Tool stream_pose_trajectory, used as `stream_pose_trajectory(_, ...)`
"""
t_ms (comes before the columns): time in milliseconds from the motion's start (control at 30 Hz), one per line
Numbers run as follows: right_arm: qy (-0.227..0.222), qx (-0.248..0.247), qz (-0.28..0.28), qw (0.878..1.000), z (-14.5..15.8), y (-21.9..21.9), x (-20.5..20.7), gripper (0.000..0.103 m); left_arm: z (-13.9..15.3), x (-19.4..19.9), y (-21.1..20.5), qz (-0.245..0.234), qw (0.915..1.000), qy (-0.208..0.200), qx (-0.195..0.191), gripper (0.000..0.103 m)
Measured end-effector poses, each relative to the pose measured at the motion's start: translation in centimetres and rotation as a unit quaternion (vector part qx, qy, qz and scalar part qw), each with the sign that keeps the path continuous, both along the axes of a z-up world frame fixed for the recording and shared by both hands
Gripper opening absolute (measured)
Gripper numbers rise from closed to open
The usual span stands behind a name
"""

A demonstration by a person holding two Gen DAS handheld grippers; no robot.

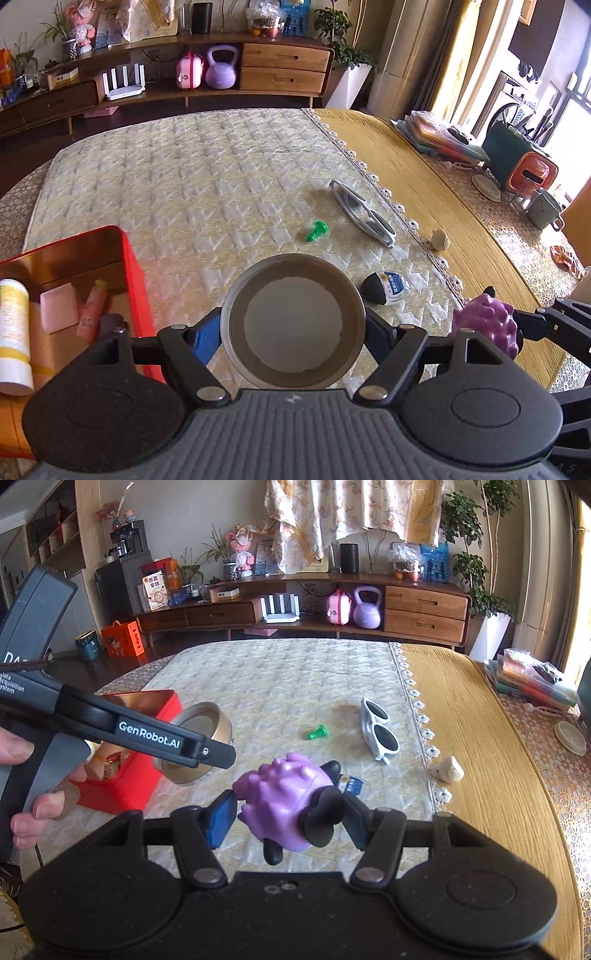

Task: Organize rigid objects
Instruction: 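Carry the lid with the left tool while the right tool carries the hedgehog toy into the box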

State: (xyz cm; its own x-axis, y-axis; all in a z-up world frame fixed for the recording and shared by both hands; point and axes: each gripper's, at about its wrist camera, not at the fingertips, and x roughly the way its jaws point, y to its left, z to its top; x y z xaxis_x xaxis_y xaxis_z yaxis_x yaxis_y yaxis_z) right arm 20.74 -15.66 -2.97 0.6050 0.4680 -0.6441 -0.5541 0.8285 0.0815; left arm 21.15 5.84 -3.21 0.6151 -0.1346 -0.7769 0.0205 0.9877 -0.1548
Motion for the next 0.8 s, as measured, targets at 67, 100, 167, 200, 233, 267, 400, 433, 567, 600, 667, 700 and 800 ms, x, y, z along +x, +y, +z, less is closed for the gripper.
stream_pose_trajectory(67,-0.003,0.000,0.010,1.000,0.4,0.9,-0.7,0.060,0.5,-1.0,0.9,0.006,1.0000,-0.002,0.002,0.078)
stream_pose_trajectory(100,-0.004,0.000,0.015,1.000,0.6,1.4,-1.0,0.060,0.7,-1.5,1.4,0.008,1.0000,-0.003,0.003,0.078)
stream_pose_trajectory(167,-0.009,-0.002,0.026,1.000,0.9,2.5,-1.7,0.060,1.2,-2.5,2.4,0.013,0.9999,-0.005,0.005,0.078)
stream_pose_trajectory(200,-0.011,-0.002,0.032,0.999,1.1,3.1,-2.1,0.060,1.4,-2.9,2.8,0.014,0.9999,-0.006,0.005,0.078)
stream_pose_trajectory(233,-0.013,-0.002,0.037,0.999,1.3,3.7,-2.3,0.060,1.6,-3.3,3.3,0.017,0.9998,-0.008,0.006,0.078)
stream_pose_trajectory(267,-0.015,-0.003,0.042,0.999,1.4,4.3,-2.6,0.060,1.8,-3.7,3.8,0.020,0.9997,-0.009,0.008,0.078)
stream_pose_trajectory(400,-0.019,-0.006,0.061,0.998,1.7,6.5,-3.4,0.060,2.6,-5.1,5.9,0.034,0.9993,-0.016,0.010,0.078)
stream_pose_trajectory(433,-0.019,-0.007,0.066,0.998,1.7,7.1,-3.6,0.060,2.7,-5.4,6.4,0.037,0.9991,-0.018,0.010,0.078)
stream_pose_trajectory(567,-0.024,-0.014,0.085,0.996,1.9,9.2,-4.2,0.060,2.9,-6.3,8.6,0.053,0.9983,-0.020,0.013,0.078)
stream_pose_trajectory(600,-0.025,-0.015,0.088,0.996,1.8,9.7,-4.3,0.060,2.9,-6.5,9.1,0.057,0.9981,-0.019,0.013,0.078)
stream_pose_trajectory(667,-0.026,-0.018,0.096,0.995,1.9,10.7,-4.4,0.060,2.9,-6.7,10.0,0.064,0.9976,-0.019,0.015,0.078)
stream_pose_trajectory(700,-0.026,-0.020,0.100,0.994,1.7,11.3,-4.5,0.060,2.8,-6.8,10.5,0.067,0.9974,-0.019,0.017,0.078)
stream_pose_trajectory(800,-0.026,-0.026,0.110,0.993,1.5,12.9,-4.5,0.060,2.7,-6.9,11.8,0.075,0.9968,-0.019,0.021,0.078)
